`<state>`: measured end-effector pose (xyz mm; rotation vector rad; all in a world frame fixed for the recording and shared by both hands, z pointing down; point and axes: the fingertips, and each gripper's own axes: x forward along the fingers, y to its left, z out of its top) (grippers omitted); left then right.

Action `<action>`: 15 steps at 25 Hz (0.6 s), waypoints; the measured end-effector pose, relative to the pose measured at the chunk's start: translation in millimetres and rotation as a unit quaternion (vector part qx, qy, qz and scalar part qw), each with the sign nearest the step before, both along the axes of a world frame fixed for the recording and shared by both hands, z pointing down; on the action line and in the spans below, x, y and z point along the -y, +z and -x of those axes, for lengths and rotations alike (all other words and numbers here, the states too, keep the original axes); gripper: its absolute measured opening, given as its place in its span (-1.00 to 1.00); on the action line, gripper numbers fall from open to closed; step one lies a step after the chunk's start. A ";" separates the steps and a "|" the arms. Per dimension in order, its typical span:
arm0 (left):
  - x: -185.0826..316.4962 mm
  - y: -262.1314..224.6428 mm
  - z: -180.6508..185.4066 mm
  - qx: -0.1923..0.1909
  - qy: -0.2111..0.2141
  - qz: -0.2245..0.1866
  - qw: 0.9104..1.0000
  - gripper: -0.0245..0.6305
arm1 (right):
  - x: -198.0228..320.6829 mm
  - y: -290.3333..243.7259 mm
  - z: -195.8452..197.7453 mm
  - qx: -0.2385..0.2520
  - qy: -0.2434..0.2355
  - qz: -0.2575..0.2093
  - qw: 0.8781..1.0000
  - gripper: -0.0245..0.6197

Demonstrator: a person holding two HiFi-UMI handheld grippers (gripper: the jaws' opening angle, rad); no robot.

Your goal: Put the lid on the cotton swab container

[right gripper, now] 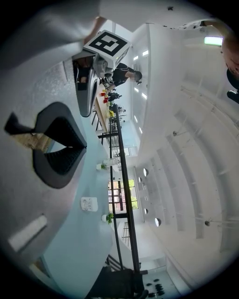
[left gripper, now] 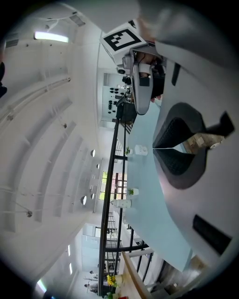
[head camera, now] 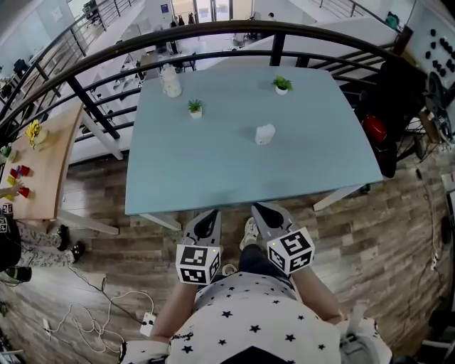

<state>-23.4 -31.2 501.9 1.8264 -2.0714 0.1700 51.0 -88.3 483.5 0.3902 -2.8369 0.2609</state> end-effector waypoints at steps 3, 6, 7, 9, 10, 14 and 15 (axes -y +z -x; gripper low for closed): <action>-8.2 -1.3 -1.5 -0.002 -0.003 -0.004 1.000 -0.90 | -8.0 -3.0 -0.1 0.003 -0.002 -0.002 1.000 -0.90; -14.7 -0.6 -3.4 -0.003 -0.006 -0.005 1.000 -0.90 | -13.9 -3.7 -2.0 0.006 -0.003 -0.001 1.000 -0.90; -15.9 -0.6 -3.8 -0.004 -0.006 -0.006 1.000 -0.90 | -15.1 -3.7 -2.6 0.006 -0.003 -0.002 1.000 -0.90; -16.7 -1.7 -3.7 -0.005 -0.007 -0.008 1.000 -0.90 | -15.4 -3.7 -3.2 0.003 -0.001 -0.009 1.000 -0.90; -16.9 -2.6 -3.4 -0.005 -0.006 -0.010 1.000 -0.90 | -15.4 -3.9 -3.2 0.002 0.001 -0.012 1.000 -0.90; -19.2 -4.1 -3.7 -0.005 -0.006 -0.011 1.000 -0.90 | -18.4 -6.1 -3.6 0.004 0.003 -0.014 1.000 -0.90; -19.7 -4.0 -4.2 -0.005 -0.006 -0.010 1.000 -0.90 | -19.5 -6.7 -3.7 0.005 0.002 -0.014 1.000 -0.90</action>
